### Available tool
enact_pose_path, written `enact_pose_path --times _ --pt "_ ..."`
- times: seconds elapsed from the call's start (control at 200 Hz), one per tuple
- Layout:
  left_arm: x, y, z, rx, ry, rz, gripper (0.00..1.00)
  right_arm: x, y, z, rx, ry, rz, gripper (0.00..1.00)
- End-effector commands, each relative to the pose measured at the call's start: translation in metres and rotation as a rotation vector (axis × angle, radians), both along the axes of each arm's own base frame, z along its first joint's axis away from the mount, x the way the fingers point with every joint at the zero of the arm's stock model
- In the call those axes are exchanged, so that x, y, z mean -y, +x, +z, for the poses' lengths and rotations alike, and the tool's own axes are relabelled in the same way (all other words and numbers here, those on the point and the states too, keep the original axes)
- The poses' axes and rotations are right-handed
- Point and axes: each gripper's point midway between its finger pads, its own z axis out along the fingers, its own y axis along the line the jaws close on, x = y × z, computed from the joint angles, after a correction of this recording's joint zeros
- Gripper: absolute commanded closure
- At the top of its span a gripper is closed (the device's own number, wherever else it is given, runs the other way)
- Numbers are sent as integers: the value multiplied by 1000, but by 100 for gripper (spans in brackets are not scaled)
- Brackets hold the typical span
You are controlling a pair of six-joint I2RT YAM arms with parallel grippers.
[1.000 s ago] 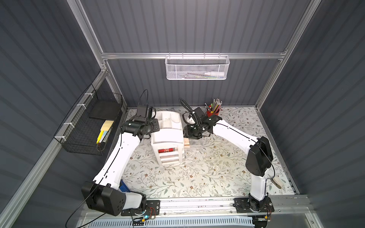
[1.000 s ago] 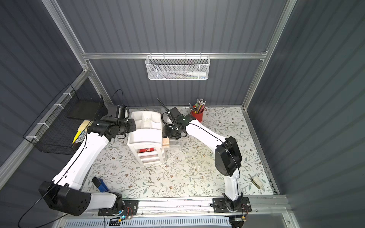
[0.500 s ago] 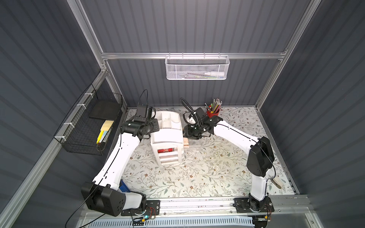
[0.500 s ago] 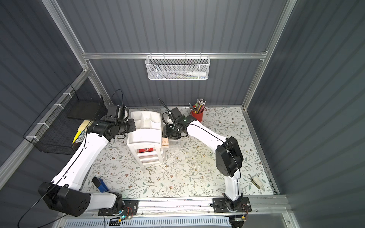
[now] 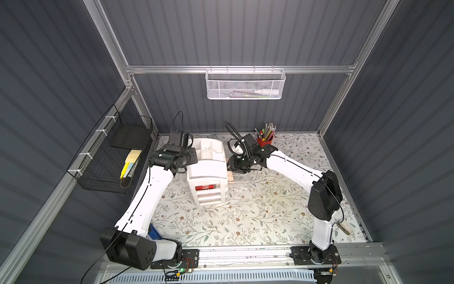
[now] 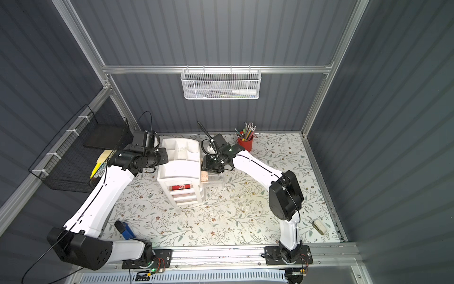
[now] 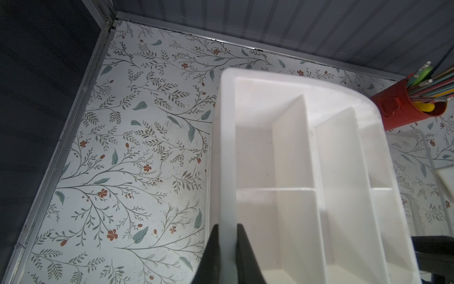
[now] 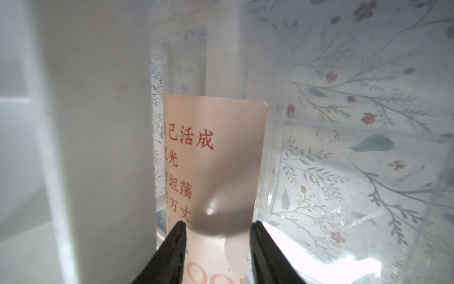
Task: Take the postcards out of the drawer
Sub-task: Pick up the postcard from the drawer.
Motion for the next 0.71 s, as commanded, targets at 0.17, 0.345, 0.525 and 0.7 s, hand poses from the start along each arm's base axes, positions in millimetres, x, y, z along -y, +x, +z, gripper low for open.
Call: enact_pose_path --times 0.17,0.345,0.525,0.7 --pt "4 -4 7 23 -6 -31 100 -5 -5 32 60 97 20 52" --pt "4 -4 7 24 -7 -33 100 -7 -6 33 53 115 21 52" --pt "4 -5 9 29 -7 -32 100 -12 -8 37 46 148 34 57" --pt "2 -9 -5 -6 3 -31 100 -12 -8 38 43 159 37 65"
